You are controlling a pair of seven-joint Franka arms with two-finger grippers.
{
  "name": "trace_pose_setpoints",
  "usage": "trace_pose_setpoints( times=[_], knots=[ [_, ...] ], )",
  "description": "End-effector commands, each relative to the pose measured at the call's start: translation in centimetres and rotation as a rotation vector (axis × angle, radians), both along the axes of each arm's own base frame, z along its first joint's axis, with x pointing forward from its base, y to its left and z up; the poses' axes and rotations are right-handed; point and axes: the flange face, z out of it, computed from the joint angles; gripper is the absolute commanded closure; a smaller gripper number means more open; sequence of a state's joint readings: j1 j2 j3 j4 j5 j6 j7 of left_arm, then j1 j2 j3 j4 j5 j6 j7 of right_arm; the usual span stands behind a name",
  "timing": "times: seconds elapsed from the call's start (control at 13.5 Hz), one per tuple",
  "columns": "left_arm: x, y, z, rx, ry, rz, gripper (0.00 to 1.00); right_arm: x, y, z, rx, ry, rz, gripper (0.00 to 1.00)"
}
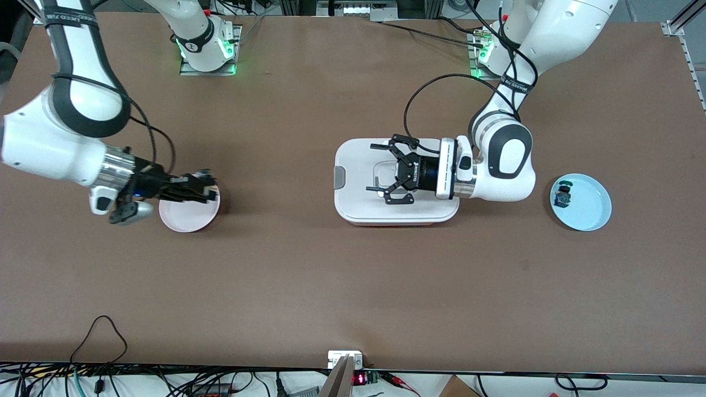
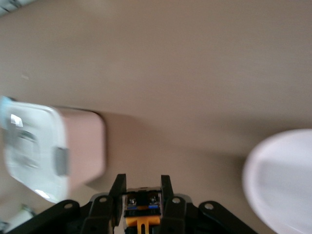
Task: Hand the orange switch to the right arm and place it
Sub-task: 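Lower the switch onto the white plate and open the right gripper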
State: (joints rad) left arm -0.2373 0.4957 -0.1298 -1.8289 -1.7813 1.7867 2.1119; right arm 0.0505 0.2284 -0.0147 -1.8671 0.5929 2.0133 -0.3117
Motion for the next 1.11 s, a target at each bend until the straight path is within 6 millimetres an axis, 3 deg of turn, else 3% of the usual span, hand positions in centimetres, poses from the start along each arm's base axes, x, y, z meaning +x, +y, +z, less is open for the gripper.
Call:
trace_pose_setpoints(
  times=[0.0, 0.22, 0.44, 0.52, 0.81, 1.04],
  knots=[
    [-0.1, 2.0, -0.4, 0.002, -0.023, 0.013, 0.0, -3.2, -2.8, 0.6, -0.204, -0.002, 0.063, 1.0],
    [1.2, 5.0, -0.4, 0.007, -0.088, 0.062, 0.0, -5.9, -4.4, -4.1, -0.328, -0.063, 0.039, 1.0],
    [1.8, 7.7, -0.4, 0.045, -0.117, 0.061, 0.0, -6.6, -4.3, -9.5, -0.368, -0.099, -0.005, 1.0],
    [2.0, 8.8, -0.2, 0.058, -0.122, 0.063, 0.0, -6.5, -3.3, -11.3, -0.381, -0.116, -0.013, 1.0],
    [2.0, 12.4, -0.2, 0.104, -0.069, -0.027, 0.0, -6.1, -2.1, -16.2, -0.41, -0.148, -0.016, 1.0],
    [1.6, 16.2, -0.1, 0.171, -0.013, -0.102, 0.0, -6.1, -2.0, -18.2, -0.422, -0.151, -0.016, 1.0]
  ],
)
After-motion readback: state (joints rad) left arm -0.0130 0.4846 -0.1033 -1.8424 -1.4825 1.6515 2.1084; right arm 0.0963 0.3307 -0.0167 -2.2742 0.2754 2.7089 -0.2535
